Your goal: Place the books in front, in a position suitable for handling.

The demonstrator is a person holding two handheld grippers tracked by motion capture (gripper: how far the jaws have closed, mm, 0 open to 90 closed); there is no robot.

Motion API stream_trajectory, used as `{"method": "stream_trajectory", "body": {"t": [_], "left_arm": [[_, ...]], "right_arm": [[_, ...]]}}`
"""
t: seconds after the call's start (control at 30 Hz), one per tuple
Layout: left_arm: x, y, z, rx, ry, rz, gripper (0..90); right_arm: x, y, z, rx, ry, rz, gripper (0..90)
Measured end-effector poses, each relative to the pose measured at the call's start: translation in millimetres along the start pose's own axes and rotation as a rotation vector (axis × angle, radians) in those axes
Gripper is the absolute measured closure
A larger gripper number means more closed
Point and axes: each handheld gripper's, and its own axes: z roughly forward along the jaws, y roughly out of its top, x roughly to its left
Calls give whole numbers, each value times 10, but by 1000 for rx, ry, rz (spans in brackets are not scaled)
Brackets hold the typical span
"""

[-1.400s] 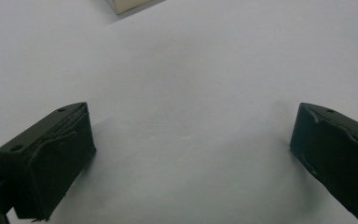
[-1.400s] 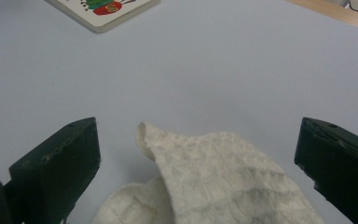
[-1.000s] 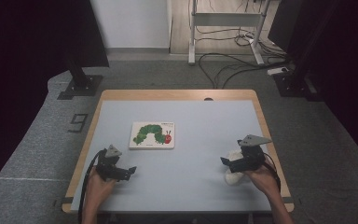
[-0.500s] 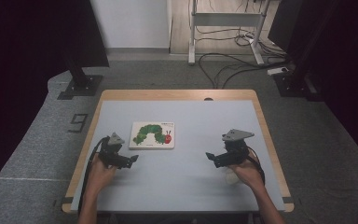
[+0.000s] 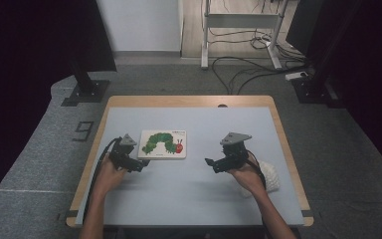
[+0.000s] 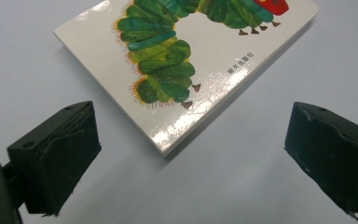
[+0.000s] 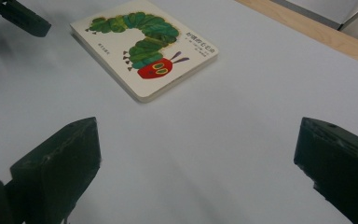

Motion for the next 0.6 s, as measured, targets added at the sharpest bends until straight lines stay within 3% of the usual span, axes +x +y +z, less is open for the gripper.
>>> {"method": "stream_trajectory", "body": {"t": [0.13, 0.33, 0.47, 0.6], "left_arm": [[46, -22, 53, 9, -5, -9, 29], [60, -52, 161, 39, -28, 11, 28], [60, -62, 222, 30, -51, -10, 29], [52, -75, 286, 51, -60, -11, 28]], "right_arm": [[28, 48, 150, 3, 9, 5, 4], [96, 46, 412, 26, 31, -11, 5], [126, 10, 554, 32, 44, -7, 6], [125, -38, 650, 47, 46, 7, 8]]}}
